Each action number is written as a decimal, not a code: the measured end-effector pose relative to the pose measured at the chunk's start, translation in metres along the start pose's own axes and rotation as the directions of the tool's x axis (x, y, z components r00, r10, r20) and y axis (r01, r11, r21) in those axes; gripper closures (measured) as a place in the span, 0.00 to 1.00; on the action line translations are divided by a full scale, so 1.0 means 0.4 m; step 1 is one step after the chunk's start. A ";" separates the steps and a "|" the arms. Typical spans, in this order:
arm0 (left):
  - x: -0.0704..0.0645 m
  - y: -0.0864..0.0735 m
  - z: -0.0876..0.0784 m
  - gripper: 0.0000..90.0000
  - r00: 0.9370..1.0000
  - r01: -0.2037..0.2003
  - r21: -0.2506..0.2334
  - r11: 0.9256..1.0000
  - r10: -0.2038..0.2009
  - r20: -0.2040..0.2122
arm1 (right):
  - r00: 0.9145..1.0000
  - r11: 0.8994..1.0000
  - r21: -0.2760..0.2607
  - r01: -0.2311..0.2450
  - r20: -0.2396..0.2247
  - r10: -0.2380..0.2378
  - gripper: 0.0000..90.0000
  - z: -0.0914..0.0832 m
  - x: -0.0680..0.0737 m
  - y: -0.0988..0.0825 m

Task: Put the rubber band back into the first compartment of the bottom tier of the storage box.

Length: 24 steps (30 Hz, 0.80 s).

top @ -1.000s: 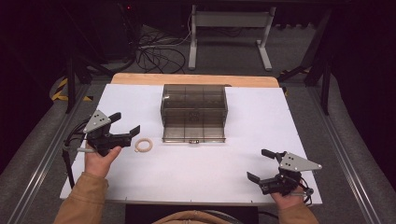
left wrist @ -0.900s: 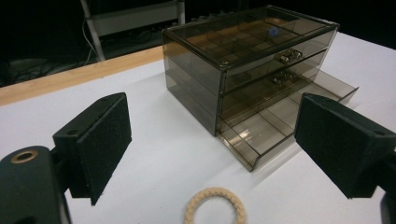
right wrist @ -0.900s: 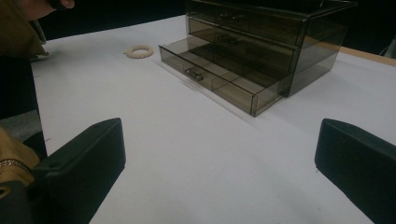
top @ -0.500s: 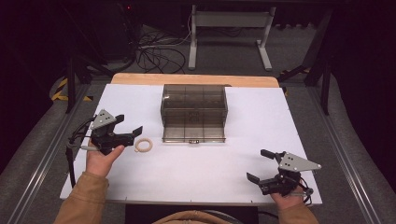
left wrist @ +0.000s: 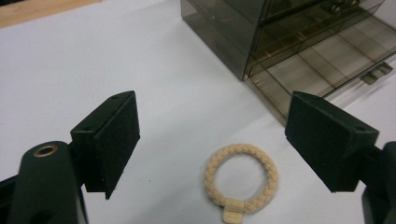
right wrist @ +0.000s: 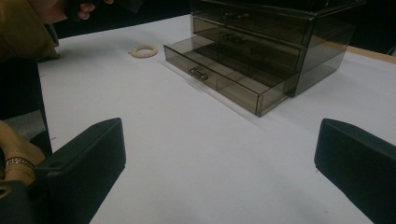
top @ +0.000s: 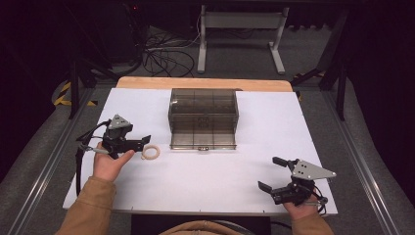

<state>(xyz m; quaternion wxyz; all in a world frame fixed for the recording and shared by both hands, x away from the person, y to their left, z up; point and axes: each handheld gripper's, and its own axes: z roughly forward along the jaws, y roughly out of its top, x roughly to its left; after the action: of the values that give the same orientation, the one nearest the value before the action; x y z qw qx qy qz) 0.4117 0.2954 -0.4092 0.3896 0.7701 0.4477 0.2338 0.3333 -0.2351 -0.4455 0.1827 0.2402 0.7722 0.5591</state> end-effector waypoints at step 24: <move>0.014 -0.008 0.060 0.37 1.000 0.011 0.216 0.976 -0.013 0.009 | 1.000 1.000 0.001 -0.005 -0.001 0.005 0.03 0.000 0.000 -0.001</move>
<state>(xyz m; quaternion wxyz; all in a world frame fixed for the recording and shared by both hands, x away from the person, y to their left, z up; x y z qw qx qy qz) 0.4296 0.2918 -0.4259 0.3074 0.8063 0.4730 0.1778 0.3332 -0.2353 -0.4459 0.1809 0.2417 0.7719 0.5594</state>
